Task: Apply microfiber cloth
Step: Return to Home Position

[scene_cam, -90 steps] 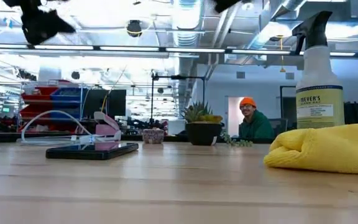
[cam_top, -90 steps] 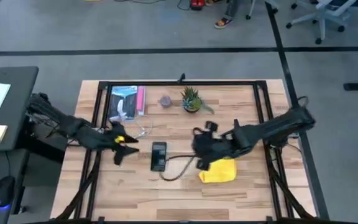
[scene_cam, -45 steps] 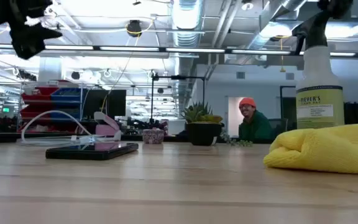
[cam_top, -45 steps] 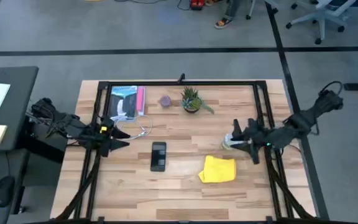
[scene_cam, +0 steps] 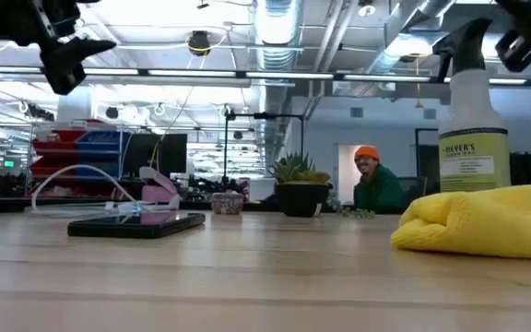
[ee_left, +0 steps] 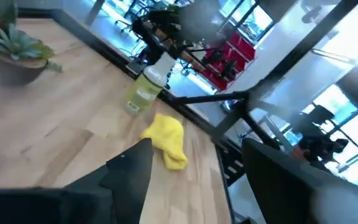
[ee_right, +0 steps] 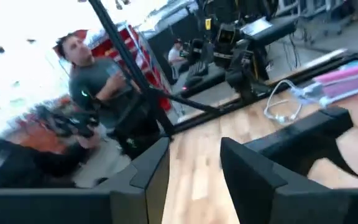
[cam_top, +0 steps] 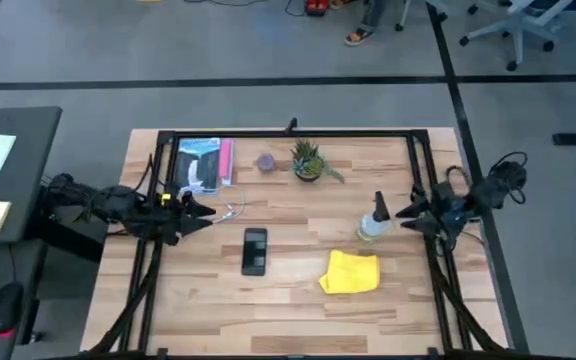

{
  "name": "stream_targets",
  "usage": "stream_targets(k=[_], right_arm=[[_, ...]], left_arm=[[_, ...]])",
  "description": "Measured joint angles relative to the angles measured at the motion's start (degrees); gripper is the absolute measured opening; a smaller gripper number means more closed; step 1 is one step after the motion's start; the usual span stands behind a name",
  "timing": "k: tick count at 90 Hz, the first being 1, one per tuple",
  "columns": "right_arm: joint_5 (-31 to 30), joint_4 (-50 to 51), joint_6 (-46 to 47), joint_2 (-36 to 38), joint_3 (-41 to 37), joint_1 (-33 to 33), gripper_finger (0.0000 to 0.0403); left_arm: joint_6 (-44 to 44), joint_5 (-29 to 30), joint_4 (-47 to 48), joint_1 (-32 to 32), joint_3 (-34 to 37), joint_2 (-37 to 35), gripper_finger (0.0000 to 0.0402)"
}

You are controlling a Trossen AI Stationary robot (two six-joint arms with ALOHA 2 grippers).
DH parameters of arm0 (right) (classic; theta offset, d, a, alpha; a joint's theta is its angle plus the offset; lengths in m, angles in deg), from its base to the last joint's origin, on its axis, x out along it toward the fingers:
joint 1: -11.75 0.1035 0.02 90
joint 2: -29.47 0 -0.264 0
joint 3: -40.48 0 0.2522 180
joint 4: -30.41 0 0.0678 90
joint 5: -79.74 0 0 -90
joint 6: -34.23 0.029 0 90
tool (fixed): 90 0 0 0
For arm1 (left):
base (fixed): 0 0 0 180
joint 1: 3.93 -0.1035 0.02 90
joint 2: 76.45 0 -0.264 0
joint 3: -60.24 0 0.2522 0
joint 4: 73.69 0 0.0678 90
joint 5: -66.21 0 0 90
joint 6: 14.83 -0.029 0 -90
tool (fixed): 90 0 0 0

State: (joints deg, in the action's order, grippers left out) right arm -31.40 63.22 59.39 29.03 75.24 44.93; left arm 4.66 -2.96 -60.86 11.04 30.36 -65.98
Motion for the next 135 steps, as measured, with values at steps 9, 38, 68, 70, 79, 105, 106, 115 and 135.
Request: stream_targets(k=[9,38,68,70,79,105,106,115,135], right_arm=[[0.2,-2.8,-1.3,-0.2,-1.7,-0.3,0.0132],[0.7,-12.4,-2.3,0.3,-12.3,0.8,0.0132],[-12.9,-23.8,-11.9,-0.5,-20.5,2.8,0.0132],[-14.1,-24.0,-12.8,-0.9,-20.5,2.8,0.0132],[-16.6,-25.6,-18.6,-1.8,-20.5,2.8,0.0132],[-9.1,-25.5,-17.0,-1.7,-20.6,-0.3,0.0132],[-8.3,-25.5,-16.6,-1.7,-20.6,-0.5,0.0132],[-1.8,-25.5,-13.9,-1.7,-20.6,-3.0,0.0132],[7.3,-25.3,-14.5,-1.8,-20.6,-12.5,0.0132]], left_arm=[[0.3,-7.7,0.0,-6.9,0.3,1.2,0.0198],[-3.9,-19.1,2.0,-19.8,0.4,-2.2,0.0182],[-8.4,-19.9,9.0,-20.0,2.4,-9.9,0.0182],[-8.9,-20.4,7.7,-20.0,3.3,-9.6,0.0182],[-9.4,-21.1,3.3,-20.0,7.8,-10.3,0.0182],[-8.4,-22.3,-5.8,-20.0,15.3,-10.2,0.0182],[-8.4,-22.3,-5.4,-20.0,15.4,-10.2,0.0182],[-7.6,-22.2,-2.5,-20.0,15.4,-10.0,0.0182],[-7.9,-22.1,-3.0,-20.0,15.5,-10.1,0.0182]])
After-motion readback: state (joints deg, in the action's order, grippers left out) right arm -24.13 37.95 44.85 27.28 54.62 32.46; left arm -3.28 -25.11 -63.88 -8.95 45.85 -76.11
